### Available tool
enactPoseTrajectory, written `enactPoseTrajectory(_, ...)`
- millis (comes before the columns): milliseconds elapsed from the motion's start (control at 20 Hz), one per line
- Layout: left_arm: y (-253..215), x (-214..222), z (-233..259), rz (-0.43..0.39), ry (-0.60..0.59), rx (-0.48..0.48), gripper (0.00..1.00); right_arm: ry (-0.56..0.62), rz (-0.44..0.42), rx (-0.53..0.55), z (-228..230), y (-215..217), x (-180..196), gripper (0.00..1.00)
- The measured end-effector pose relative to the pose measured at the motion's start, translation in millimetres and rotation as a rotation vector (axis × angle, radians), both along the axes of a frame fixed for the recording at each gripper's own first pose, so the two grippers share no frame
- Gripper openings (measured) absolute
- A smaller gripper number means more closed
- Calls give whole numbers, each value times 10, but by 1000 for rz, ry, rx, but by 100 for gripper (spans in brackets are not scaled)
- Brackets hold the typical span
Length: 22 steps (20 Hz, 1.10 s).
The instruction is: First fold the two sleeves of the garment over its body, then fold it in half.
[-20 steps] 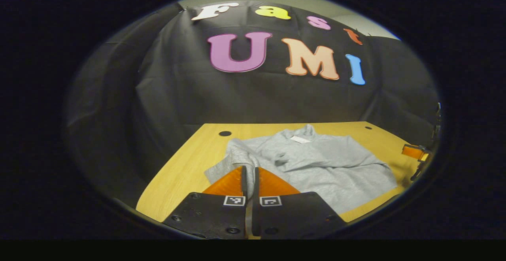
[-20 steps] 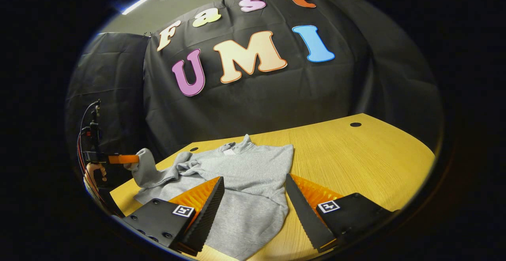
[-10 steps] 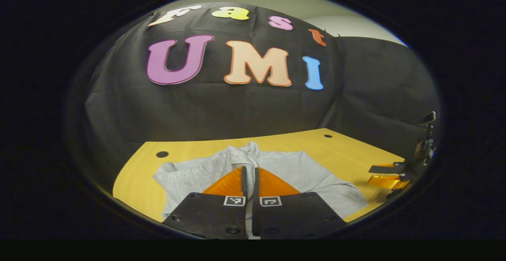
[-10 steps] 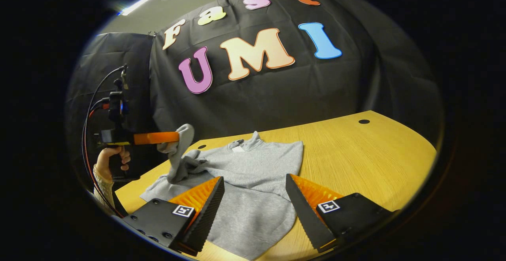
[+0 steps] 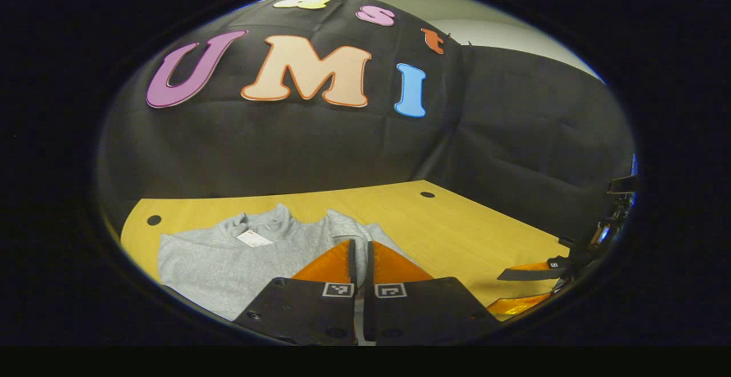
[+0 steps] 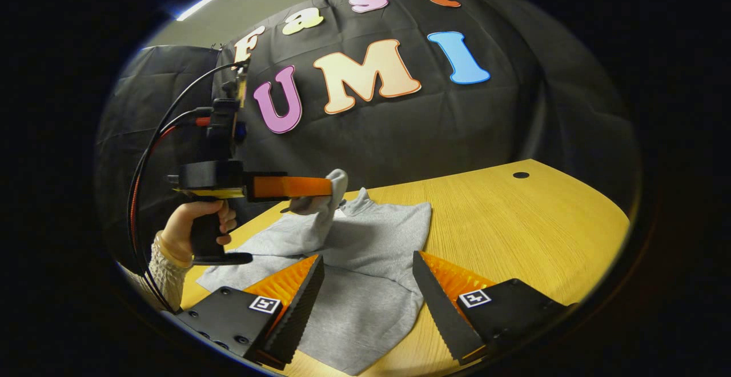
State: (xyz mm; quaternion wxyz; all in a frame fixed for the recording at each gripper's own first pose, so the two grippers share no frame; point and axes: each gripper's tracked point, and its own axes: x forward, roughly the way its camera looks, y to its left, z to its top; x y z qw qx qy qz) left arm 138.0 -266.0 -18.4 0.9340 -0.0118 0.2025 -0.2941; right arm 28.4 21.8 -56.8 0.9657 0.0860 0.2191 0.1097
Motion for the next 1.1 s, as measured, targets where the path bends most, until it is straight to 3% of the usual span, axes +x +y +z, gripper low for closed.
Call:
enactPoseTrajectory(400, -241, 218, -325, 46, 24, 44, 0, 15, -7, 14, -37, -84, 8, 97)
enactPoseTrajectory(650, -324, 225, -185, 19, -13, 4, 9, 18, -15, 17, -24, -111, 16, 97)
enactPoseTrajectory(700, -367, 183, -110, -4, -28, -20, 28, 18, -15, 16, -40, -119, 13, 97)
enactPoseTrajectory(850, -306, 109, 225, -23, -127, -56, 69, 22, -12, 17, -43, -98, 11, 97)
enactPoseTrajectory(950, -120, 105, 429, 7, -205, -46, 95, 25, -8, 19, -55, -83, 10, 97)
enactPoseTrajectory(1100, 217, -20, 571, 41, -242, -37, 96, 34, 2, 20, -74, -49, -16, 97)
